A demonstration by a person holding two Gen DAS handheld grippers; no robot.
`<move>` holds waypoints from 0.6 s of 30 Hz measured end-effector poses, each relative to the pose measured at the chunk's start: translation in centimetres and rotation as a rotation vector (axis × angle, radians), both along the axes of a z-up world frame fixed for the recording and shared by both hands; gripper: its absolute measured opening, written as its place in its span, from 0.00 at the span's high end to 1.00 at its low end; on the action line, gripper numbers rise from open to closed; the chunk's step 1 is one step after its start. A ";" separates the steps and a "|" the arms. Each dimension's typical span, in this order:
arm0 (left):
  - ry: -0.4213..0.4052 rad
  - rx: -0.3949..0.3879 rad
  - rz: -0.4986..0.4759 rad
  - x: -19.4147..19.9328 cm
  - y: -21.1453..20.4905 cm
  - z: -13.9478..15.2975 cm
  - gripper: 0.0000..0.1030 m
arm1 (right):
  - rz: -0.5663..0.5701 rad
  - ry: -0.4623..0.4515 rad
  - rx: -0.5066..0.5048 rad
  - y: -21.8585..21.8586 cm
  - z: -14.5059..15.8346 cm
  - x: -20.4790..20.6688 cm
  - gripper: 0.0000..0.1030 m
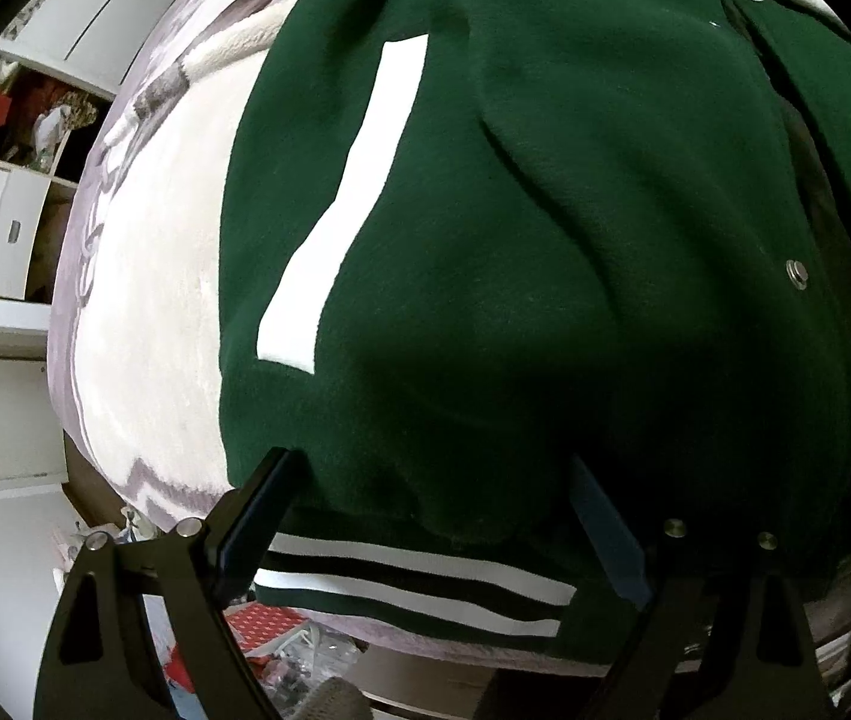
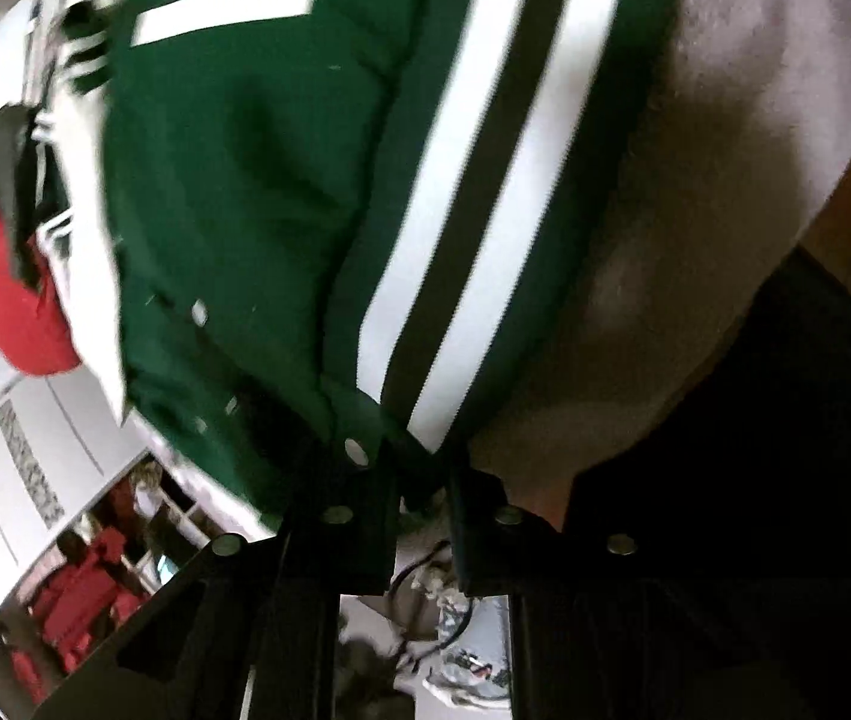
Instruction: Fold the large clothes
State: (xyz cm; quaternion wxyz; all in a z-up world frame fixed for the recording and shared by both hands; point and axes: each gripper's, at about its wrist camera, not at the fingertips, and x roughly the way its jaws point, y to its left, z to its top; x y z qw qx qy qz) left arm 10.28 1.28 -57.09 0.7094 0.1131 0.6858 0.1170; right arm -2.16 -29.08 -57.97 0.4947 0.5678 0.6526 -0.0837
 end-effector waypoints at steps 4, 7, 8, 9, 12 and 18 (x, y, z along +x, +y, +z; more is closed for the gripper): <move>0.008 -0.009 -0.002 0.0 0.2 0.1 0.11 | 0.038 -0.036 0.058 2.2 2.6 0.7 0.87; 0.011 -0.015 -0.001 0.1 0.5 0.2 0.11 | 0.100 -0.047 0.063 5.4 2.6 1.9 0.87; 0.010 -0.016 -0.002 0.1 0.5 0.3 0.11 | 0.140 -0.040 0.045 6.1 1.6 2.3 0.87; 0.010 -0.016 -0.003 0.0 0.6 0.3 0.11 | 0.169 -0.026 0.033 6.5 0.6 2.5 0.87; 0.011 -0.022 -0.001 0.0 0.7 0.5 0.11 | 0.268 0.046 -0.024 7.3 -3.6 3.9 0.85; -0.080 -0.004 -0.004 0.8 0.8 4.3 0.11 | 0.377 0.101 0.090 3.8 -1.8 6.9 0.46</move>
